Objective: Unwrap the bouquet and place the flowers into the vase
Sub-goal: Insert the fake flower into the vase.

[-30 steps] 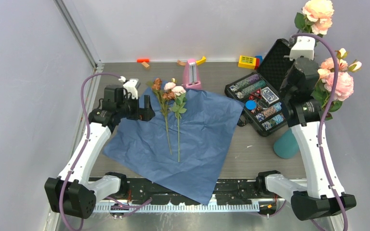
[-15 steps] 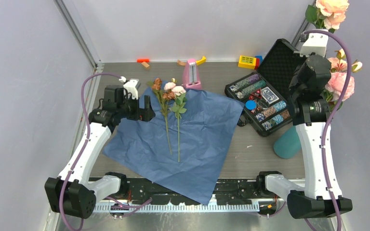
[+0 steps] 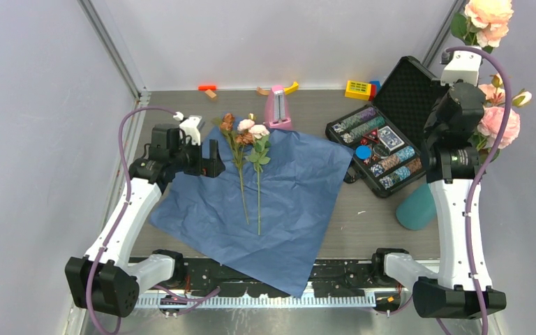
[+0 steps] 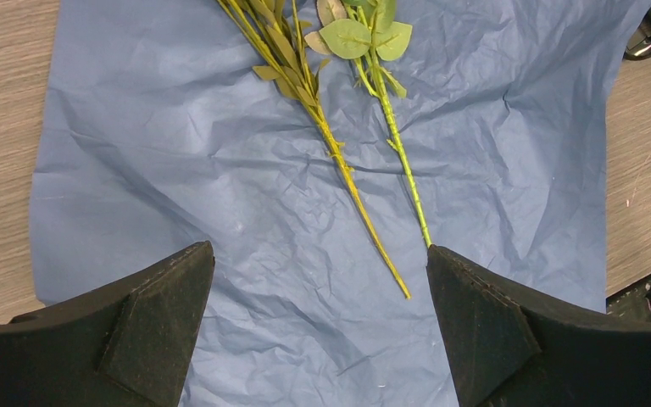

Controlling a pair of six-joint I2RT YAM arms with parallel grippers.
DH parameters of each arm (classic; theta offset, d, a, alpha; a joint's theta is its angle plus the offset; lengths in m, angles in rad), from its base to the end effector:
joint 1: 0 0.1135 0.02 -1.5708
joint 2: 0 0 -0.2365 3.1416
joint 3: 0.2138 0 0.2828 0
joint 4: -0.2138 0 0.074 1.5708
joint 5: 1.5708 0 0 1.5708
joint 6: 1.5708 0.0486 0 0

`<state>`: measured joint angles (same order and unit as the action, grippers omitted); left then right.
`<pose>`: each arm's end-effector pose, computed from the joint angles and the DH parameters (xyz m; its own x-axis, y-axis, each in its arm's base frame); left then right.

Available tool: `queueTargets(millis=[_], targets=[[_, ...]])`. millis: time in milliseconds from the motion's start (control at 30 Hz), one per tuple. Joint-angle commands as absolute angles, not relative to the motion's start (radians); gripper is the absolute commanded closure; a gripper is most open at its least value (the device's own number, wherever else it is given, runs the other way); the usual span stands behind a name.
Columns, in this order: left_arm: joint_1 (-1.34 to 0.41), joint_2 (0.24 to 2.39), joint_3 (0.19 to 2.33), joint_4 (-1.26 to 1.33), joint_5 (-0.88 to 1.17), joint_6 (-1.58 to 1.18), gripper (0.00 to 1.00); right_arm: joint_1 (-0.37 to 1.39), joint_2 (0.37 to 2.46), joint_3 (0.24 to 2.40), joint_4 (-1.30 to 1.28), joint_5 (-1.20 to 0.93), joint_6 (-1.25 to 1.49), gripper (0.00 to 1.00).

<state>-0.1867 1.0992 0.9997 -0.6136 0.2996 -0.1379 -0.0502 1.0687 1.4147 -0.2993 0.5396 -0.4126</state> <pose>0.2770 -0.0669 0.2777 -0.6912 -0.0031 -0.7226 0.3046 0.9056 -0.2952 0.2598 -0.0381 0.4764 -0.1801 -0.3354 -0.9247 0.5277 0.7604 -0.3786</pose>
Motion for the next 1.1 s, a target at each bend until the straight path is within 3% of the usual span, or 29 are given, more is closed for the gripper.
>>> queueTargets(millis=[0,1067], targets=[[-0.183,1.077,0.999,-0.607,0.326,-0.117,0.00,-0.058,1.028,1.388,-0.249,0.519,-0.416,1.00],[-0.289,1.084,0.985,-0.634,0.253,-0.117,0.00,-0.060,0.859,1.044,-0.227,0.709,-0.263,1.00]])
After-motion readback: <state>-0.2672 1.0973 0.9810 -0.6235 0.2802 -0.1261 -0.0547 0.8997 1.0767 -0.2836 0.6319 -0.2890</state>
